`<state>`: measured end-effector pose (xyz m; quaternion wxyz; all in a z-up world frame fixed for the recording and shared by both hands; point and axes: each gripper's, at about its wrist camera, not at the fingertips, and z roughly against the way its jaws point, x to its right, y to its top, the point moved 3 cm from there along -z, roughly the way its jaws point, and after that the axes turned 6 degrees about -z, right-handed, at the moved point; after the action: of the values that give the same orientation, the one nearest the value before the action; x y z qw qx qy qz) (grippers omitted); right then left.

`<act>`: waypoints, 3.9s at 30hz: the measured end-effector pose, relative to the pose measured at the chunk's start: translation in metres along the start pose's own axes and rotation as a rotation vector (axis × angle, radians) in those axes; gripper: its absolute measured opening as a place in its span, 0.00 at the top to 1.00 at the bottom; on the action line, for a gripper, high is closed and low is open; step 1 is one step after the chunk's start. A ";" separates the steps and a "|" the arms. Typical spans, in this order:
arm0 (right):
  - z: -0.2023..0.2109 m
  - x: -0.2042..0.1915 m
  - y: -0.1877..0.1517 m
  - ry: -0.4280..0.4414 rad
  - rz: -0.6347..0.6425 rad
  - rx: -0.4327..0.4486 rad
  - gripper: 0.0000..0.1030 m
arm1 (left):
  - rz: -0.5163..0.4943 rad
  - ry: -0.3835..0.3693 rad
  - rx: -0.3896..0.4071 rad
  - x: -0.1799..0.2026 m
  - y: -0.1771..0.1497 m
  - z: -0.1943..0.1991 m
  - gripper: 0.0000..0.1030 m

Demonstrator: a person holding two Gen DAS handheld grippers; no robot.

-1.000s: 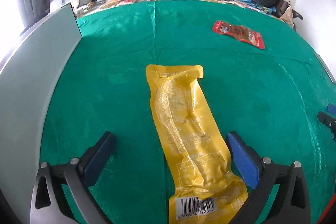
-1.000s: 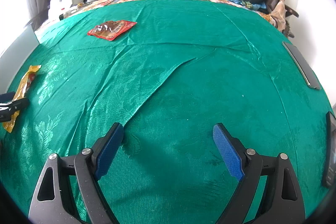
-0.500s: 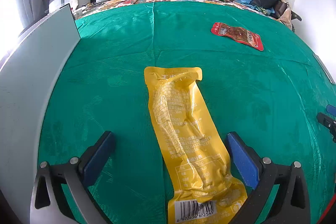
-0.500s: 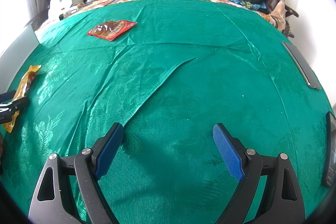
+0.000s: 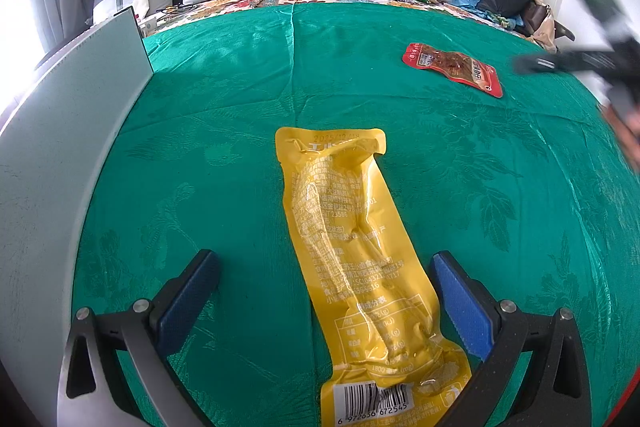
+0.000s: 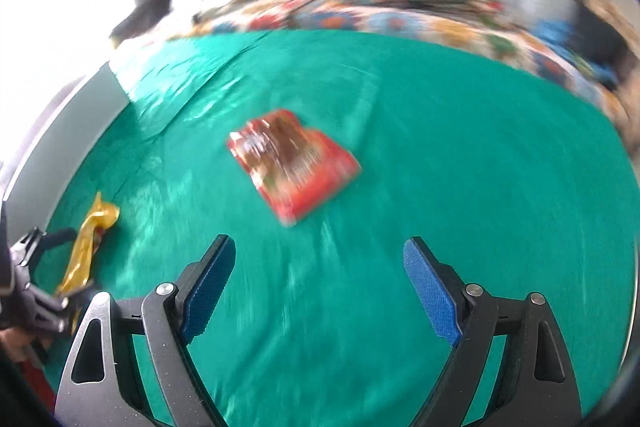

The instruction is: Organize snacks

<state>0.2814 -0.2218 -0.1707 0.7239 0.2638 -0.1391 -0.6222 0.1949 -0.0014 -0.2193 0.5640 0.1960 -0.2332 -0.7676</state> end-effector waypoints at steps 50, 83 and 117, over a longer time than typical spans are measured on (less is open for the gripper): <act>0.050 -0.061 -0.168 -0.311 -0.278 0.072 0.08 | 0.002 0.002 0.001 0.000 0.000 0.000 0.00; 0.050 -0.061 -0.168 -0.312 -0.279 0.073 0.08 | 0.003 0.004 0.001 0.000 -0.001 0.000 0.00; 0.113 -0.038 -0.167 -0.037 -0.441 -0.187 0.45 | 0.164 -0.251 -0.058 -0.016 -0.028 0.092 0.53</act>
<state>0.0764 -0.2227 -0.1660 0.5891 0.2080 -0.0331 -0.7801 0.1255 0.0335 -0.1601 0.5967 0.0624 -0.2946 -0.7438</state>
